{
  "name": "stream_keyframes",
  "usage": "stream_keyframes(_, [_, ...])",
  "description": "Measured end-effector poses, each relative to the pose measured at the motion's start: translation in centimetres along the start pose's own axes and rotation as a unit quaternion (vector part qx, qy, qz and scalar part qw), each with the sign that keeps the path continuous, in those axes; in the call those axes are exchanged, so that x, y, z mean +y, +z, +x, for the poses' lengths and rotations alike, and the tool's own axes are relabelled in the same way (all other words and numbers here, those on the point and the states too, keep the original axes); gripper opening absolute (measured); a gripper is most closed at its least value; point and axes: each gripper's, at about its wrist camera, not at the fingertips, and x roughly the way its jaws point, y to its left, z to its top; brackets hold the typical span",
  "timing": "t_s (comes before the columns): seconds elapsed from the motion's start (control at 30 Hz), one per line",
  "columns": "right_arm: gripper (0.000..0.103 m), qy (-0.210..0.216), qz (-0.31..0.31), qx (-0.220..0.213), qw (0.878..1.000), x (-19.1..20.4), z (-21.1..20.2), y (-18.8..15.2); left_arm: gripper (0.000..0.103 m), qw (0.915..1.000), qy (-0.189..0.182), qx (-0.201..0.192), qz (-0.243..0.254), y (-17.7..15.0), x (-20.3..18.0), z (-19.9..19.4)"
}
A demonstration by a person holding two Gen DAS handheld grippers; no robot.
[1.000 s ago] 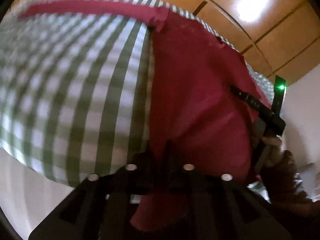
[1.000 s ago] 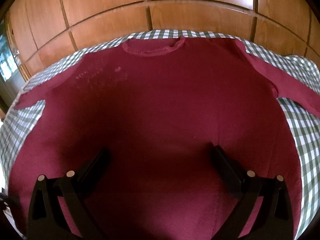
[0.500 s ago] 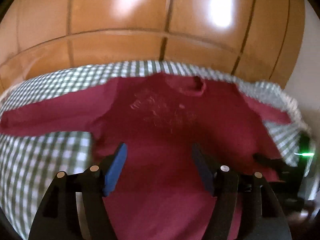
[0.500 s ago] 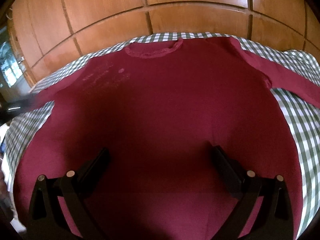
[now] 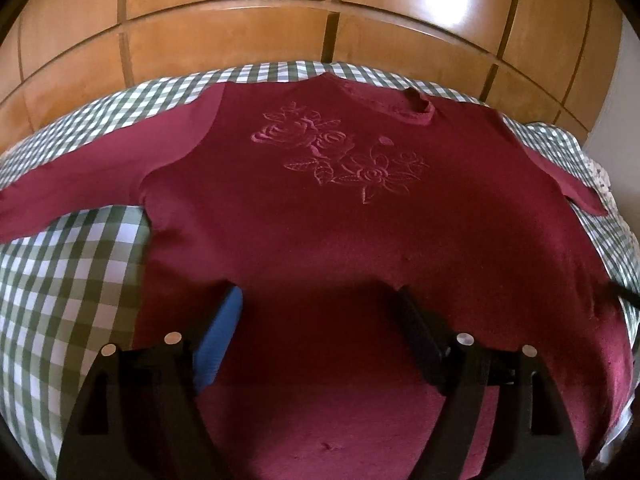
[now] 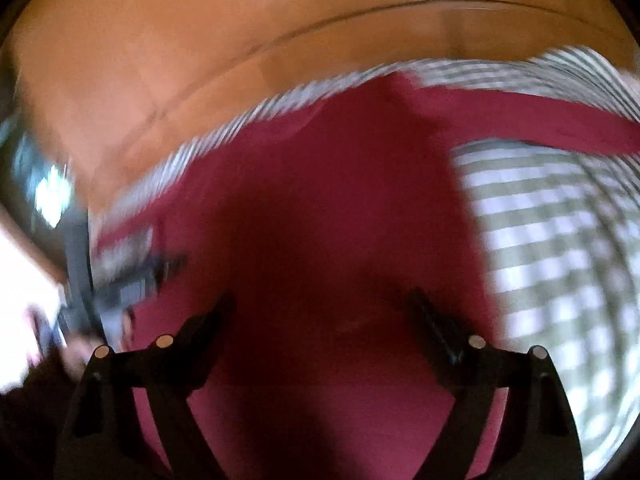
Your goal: Fold small clothes
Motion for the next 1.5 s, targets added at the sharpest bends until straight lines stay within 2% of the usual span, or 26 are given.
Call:
stream_keyframes(0.07, [0.071,-0.029,0.064,-0.025,0.997,-4.0,-1.2,1.8,0.081,1.0000,-0.004,0.001,0.001,0.0,0.0,0.0])
stream_keyframes(0.13, [0.059,-0.080,0.124,-0.045,0.988,-8.8,-1.9,3.8,0.081,1.0000,-0.001,0.002,0.003,0.3,-0.6,0.6])
stream_keyframes(0.23, [0.055,-0.104,0.217,-0.060,0.969,-15.5,-1.9,6.3,0.082,1.0000,0.003,0.003,0.007,0.4,-0.7,0.6])
stream_keyframes(0.27, [0.055,-0.122,0.246,-0.072,0.959,-17.7,-2.0,7.4,0.082,1.0000,0.003,0.003,0.008,0.4,-0.7,0.6])
stream_keyframes(0.37, [0.055,-0.144,0.289,-0.087,0.942,-21.1,-1.6,9.7,0.082,0.9999,0.006,0.004,0.010,0.4,-0.9,0.7])
stream_keyframes(0.5, [0.056,-0.165,0.311,-0.078,0.933,-24.7,0.3,12.4,0.084,0.9999,0.008,0.005,0.014,0.4,-0.9,0.9])
stream_keyframes(0.6, [0.053,-0.181,0.313,-0.090,0.928,-26.5,0.8,13.8,0.086,0.9997,0.011,0.009,0.018,0.4,-1.0,1.2])
stream_keyframes(0.67, [0.043,-0.197,0.309,-0.088,0.926,-27.3,1.1,14.8,0.086,0.9997,0.012,0.010,0.020,0.5,-1.0,1.3])
stream_keyframes(0.73, [0.008,-0.219,0.295,-0.079,0.927,-28.1,1.0,15.2,0.087,0.9997,0.013,0.010,0.020,0.5,-1.0,1.3])
stream_keyframes(0.83, [0.005,-0.248,0.281,-0.082,0.924,-29.2,0.0,14.4,0.087,0.9996,0.015,0.011,0.022,0.5,-1.0,1.4])
stream_keyframes(0.9, [0.003,-0.241,0.297,-0.090,0.920,-30.6,-0.5,13.5,0.088,0.9996,0.015,0.012,0.022,0.5,-1.0,1.4])
stream_keyframes(1.03, [0.005,-0.270,0.279,-0.081,0.918,-29.2,-0.5,14.2,0.088,0.9996,0.016,0.012,0.021,0.6,-0.9,1.4])
stream_keyframes(1.1, [0.005,-0.272,0.264,-0.086,0.921,-27.8,-0.8,15.1,0.088,0.9996,0.015,0.012,0.020,0.6,-0.8,1.4])
stream_keyframes(1.27, [0.005,-0.253,0.158,-0.099,0.949,-20.8,-1.0,17.3,0.088,0.9997,0.015,0.011,0.019,0.5,-0.8,1.4])
stream_keyframes(1.37, [0.005,-0.217,0.096,-0.096,0.967,-15.5,0.3,18.4,0.088,0.9997,0.013,0.010,0.017,0.5,-0.8,1.3])
stream_keyframes(1.43, [0.005,-0.188,0.043,-0.086,0.977,-10.5,1.9,18.7,0.088,0.9998,0.011,0.009,0.015,0.5,-0.8,1.1])
stream_keyframes(1.5, [0.005,-0.161,0.008,-0.075,0.984,-6.6,3.6,18.7,0.088,0.9998,0.010,0.008,0.013,0.5,-0.8,1.0])
